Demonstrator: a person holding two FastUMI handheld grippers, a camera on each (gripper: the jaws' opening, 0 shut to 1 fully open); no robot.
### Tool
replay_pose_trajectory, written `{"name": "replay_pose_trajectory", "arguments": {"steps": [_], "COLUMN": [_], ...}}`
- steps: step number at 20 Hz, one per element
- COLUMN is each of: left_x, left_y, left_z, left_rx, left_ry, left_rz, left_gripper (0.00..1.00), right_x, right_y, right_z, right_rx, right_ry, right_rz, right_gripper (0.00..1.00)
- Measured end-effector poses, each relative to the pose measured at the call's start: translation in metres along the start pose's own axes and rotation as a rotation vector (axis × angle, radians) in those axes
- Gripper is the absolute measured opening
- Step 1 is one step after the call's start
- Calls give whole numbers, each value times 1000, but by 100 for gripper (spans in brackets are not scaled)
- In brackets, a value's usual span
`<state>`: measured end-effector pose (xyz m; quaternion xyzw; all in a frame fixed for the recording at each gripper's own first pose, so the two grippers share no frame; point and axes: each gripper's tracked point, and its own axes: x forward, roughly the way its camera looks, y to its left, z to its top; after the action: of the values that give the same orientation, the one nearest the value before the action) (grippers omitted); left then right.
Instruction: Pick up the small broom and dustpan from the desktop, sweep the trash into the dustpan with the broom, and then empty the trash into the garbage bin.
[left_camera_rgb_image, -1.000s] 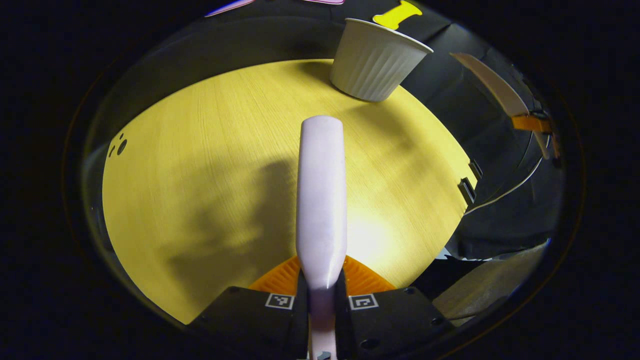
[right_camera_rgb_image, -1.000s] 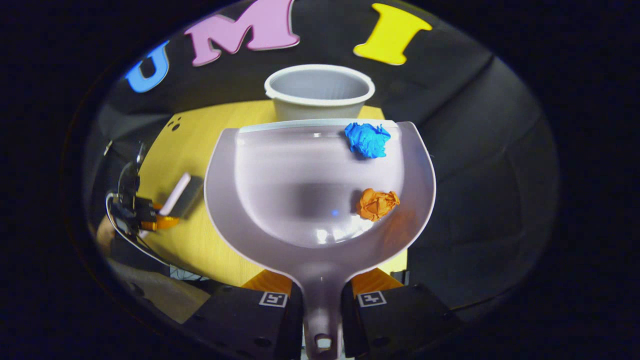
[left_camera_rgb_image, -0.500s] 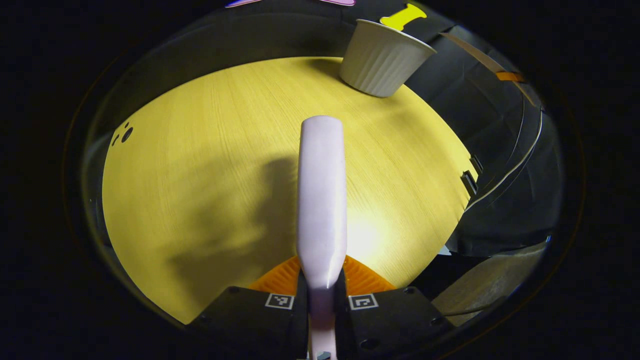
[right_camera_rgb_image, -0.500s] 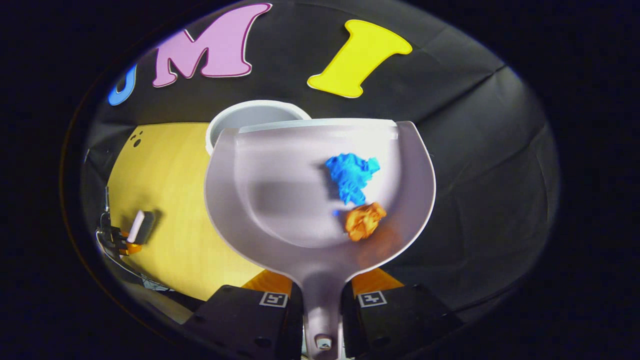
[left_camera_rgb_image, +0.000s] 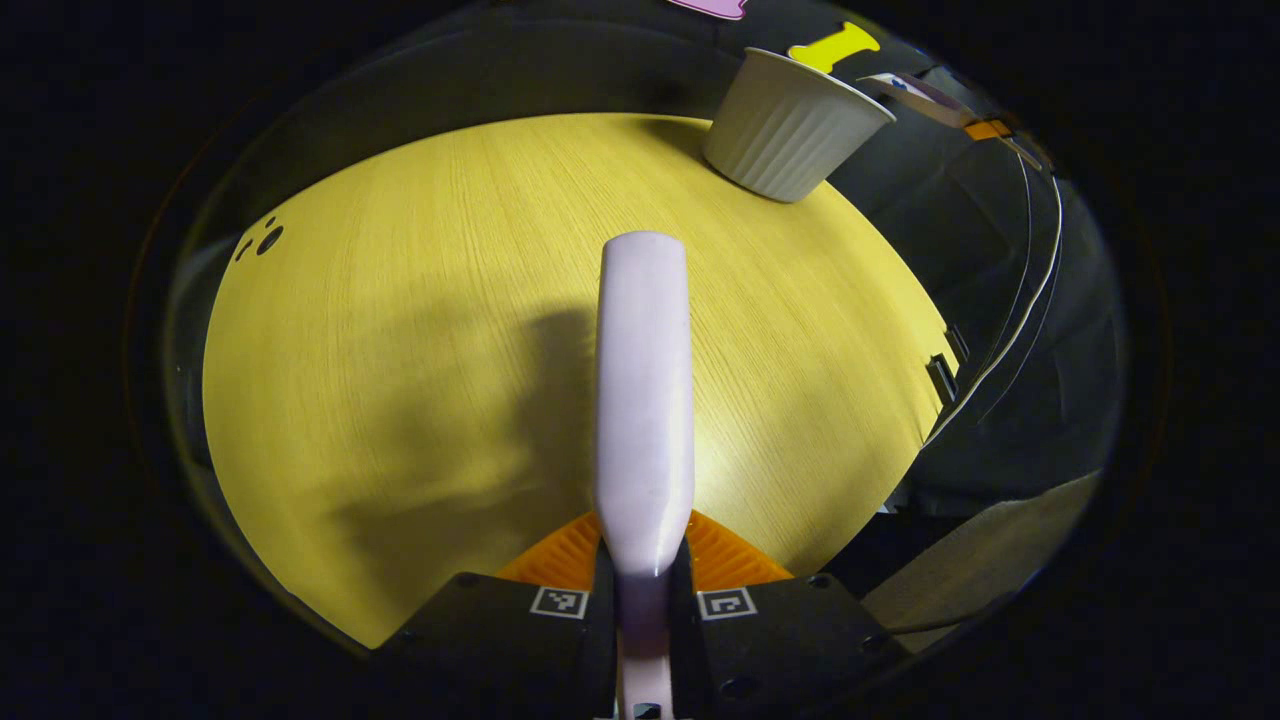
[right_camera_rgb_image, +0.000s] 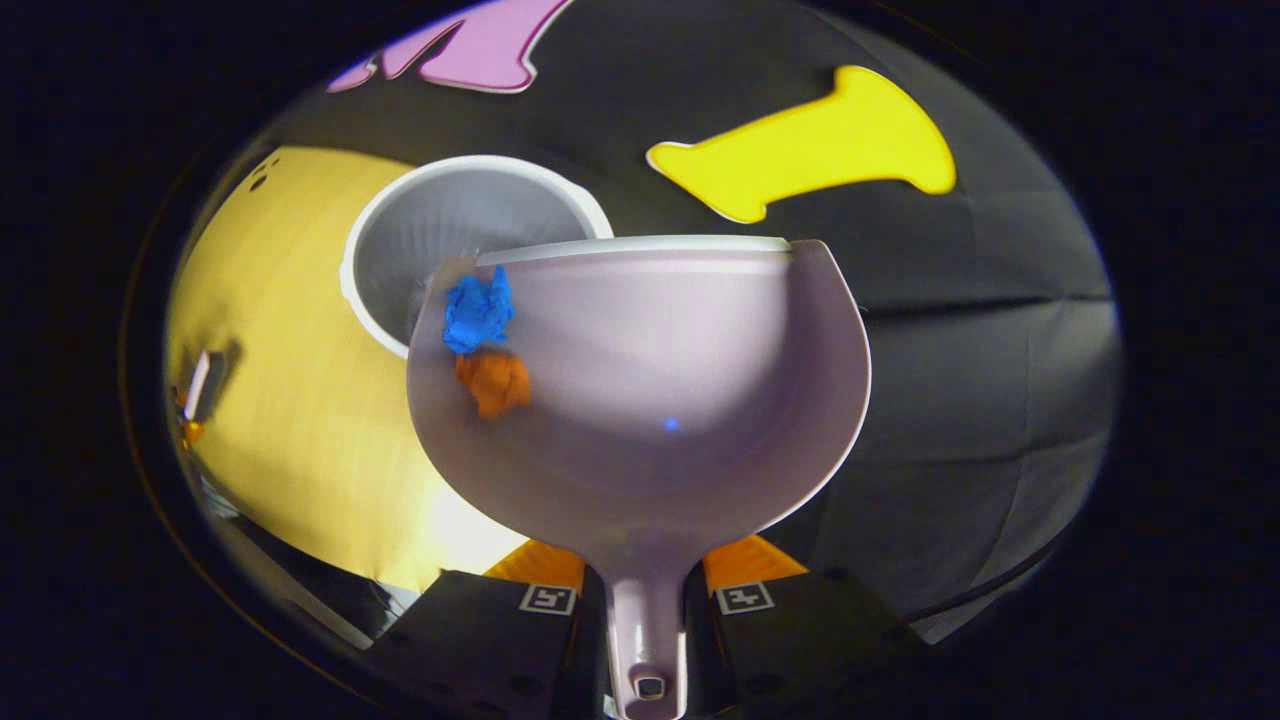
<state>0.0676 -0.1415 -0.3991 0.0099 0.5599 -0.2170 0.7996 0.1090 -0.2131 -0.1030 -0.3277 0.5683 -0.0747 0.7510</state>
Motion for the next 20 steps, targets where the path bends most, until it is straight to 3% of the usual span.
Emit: {"name": "replay_pose_trajectory", "arguments": {"steps": [5,7,8,11,15,20], "left_x": [0,1,1,2,2,3], "left_y": [0,0,0,0,2,4], "left_z": [-1,-1,-3,-4,-3,-2], "left_rx": [-28,-45,-53,-65,-66,-68], "left_ry": [-6,-5,-4,2,-7,-9], "left_rz": [12,12,13,21,43,69], "left_gripper": [25,25,25,25,25,25], "right_x": [3,4,8,10,9,5], "right_y": [2,1,3,2,3,12], "right_z": [11,16,18,19,22,28], "right_rx": [-214,-216,-216,-232,-207,-37], "right_ry": [106,110,113,109,68,-69], "right_rz": [-1,4,10,6,15,60], "right_gripper": [32,37,32,35,34,34]}}
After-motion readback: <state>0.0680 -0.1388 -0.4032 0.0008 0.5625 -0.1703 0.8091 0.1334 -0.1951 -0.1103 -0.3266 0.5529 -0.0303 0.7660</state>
